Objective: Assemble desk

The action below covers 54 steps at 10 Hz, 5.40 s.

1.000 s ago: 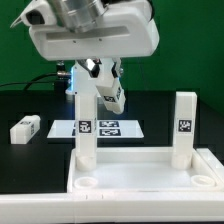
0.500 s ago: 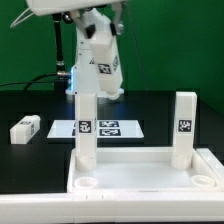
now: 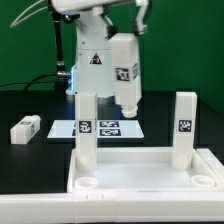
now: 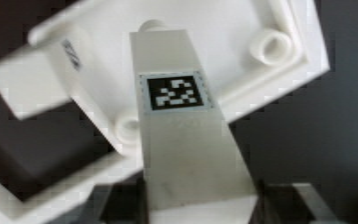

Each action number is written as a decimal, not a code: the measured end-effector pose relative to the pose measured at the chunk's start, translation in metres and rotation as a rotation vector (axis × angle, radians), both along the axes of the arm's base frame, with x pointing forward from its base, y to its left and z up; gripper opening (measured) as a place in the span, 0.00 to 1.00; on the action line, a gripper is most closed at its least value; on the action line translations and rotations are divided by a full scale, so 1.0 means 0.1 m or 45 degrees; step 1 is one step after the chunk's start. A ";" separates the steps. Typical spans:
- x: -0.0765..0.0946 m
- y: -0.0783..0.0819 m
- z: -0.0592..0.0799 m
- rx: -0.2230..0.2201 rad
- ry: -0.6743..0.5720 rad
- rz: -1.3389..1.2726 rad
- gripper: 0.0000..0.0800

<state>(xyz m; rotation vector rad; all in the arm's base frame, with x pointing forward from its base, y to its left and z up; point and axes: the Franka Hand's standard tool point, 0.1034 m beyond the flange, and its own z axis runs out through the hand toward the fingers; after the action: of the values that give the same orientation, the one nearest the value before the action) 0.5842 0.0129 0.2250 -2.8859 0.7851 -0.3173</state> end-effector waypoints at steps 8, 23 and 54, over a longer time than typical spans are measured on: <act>0.22 0.25 -0.15 -0.164 -0.114 0.129 0.37; 0.39 0.73 -0.42 -0.091 -0.216 0.072 0.37; 0.49 1.00 -0.90 -0.157 -0.297 0.166 0.80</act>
Offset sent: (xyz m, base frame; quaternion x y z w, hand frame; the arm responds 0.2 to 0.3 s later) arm 0.0000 0.0000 0.0000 0.0000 0.0000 0.0000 1.0000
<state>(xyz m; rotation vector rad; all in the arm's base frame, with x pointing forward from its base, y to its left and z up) 0.6331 0.1130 0.1347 -2.9205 0.5537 -0.6932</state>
